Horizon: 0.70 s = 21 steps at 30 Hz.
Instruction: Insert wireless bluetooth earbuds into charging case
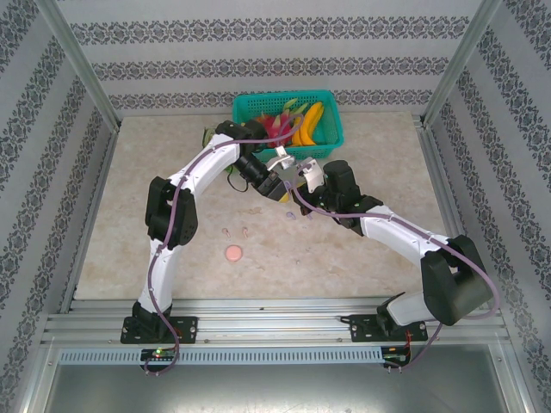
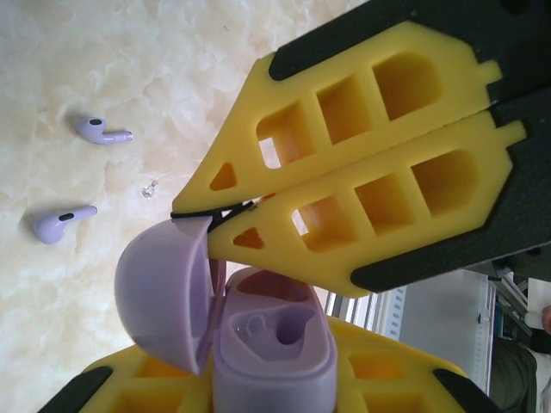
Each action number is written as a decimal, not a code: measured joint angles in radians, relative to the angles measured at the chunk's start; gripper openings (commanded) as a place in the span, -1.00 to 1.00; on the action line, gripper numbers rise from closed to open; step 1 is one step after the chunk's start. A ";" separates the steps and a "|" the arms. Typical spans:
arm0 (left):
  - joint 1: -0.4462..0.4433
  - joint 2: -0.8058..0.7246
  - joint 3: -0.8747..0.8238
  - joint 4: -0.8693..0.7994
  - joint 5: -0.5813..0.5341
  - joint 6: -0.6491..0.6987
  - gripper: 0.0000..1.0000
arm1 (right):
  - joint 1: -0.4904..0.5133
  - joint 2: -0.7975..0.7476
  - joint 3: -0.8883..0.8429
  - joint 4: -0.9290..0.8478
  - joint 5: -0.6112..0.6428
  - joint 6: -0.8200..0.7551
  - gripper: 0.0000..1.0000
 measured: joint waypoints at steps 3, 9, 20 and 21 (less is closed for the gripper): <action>0.000 0.002 0.000 -0.001 0.002 0.000 -0.60 | 0.000 0.000 0.000 0.000 0.000 0.000 -1.00; 0.001 0.005 0.000 -0.002 0.009 0.000 -0.82 | 0.000 0.000 0.000 -0.004 0.000 0.000 -0.73; 0.020 -0.013 -0.082 0.050 0.056 -0.009 -1.00 | -0.058 -0.193 -0.039 -0.084 -0.001 0.075 0.14; 0.026 -0.023 -0.109 0.075 0.055 -0.020 -1.00 | -0.067 -0.245 -0.052 -0.098 0.000 0.092 0.15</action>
